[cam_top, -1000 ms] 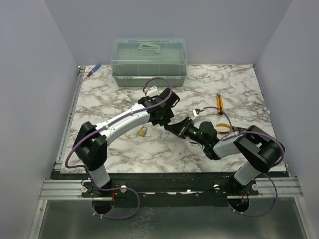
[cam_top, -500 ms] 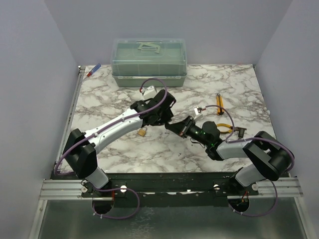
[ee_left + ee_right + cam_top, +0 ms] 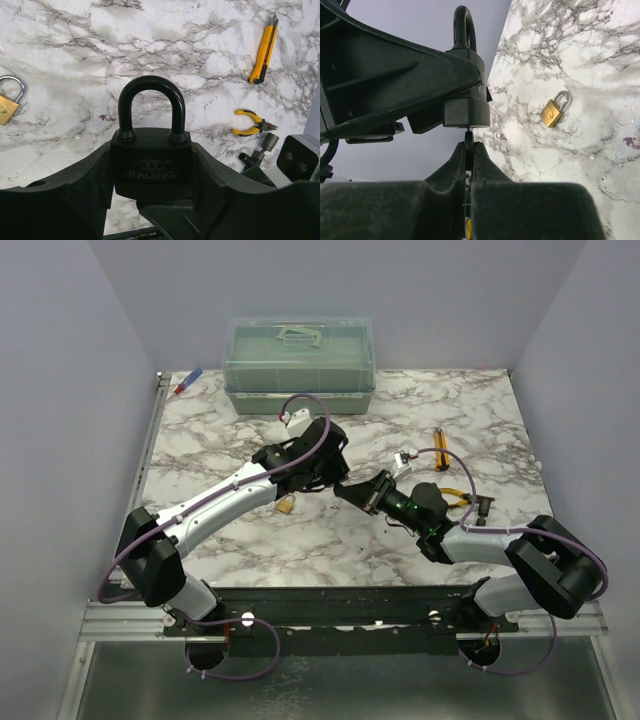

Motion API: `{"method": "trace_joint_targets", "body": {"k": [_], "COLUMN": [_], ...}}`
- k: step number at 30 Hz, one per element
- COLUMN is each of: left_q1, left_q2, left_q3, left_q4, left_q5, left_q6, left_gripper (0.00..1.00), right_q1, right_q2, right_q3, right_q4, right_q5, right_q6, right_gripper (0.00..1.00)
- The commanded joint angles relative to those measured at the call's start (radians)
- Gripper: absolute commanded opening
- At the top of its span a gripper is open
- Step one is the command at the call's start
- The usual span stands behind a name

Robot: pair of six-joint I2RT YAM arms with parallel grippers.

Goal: Unlock with the key

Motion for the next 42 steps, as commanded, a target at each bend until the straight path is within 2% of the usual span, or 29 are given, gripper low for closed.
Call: {"method": "trace_joint_targets", "body": {"k": [1, 18, 27, 30, 31, 35, 42], "left_q1": [-0.067, -0.076, -0.075, -0.075, -0.074, -0.075, -0.06], "left_q2": [-0.076, -0.207, -0.238, -0.236, -0.236, -0.222, -0.176], "left_q3": [-0.013, -0.107, -0.128, -0.129, -0.129, -0.114, -0.071], "left_q4": [0.03, 0.167, 0.172, 0.169, 0.166, 0.156, 0.149], "left_q5": [0.179, 0.216, 0.196, 0.172, 0.157, 0.11, 0.064], "left_q6": [0.029, 0.114, 0.102, 0.08, 0.068, 0.032, -0.019], "left_gripper": [0.0, 0.0, 0.0, 0.0, 0.0, 0.0, 0.0], "right_q1": [-0.019, -0.019, -0.019, -0.019, -0.019, -0.019, -0.019], "right_q2": [-0.012, 0.022, 0.014, -0.005, -0.017, -0.082, -0.252], "right_q3": [0.056, 0.065, 0.092, 0.12, 0.129, 0.12, 0.083], "right_q4": [0.012, 0.166, 0.134, 0.043, 0.0, -0.113, -0.302], "right_q5": [0.124, 0.052, 0.046, 0.033, 0.03, 0.036, 0.043], "right_q6": [-0.011, 0.04, 0.015, -0.051, -0.076, -0.18, -0.313], "right_gripper": [0.0, 0.0, 0.0, 0.0, 0.02, 0.23, 0.46]}}
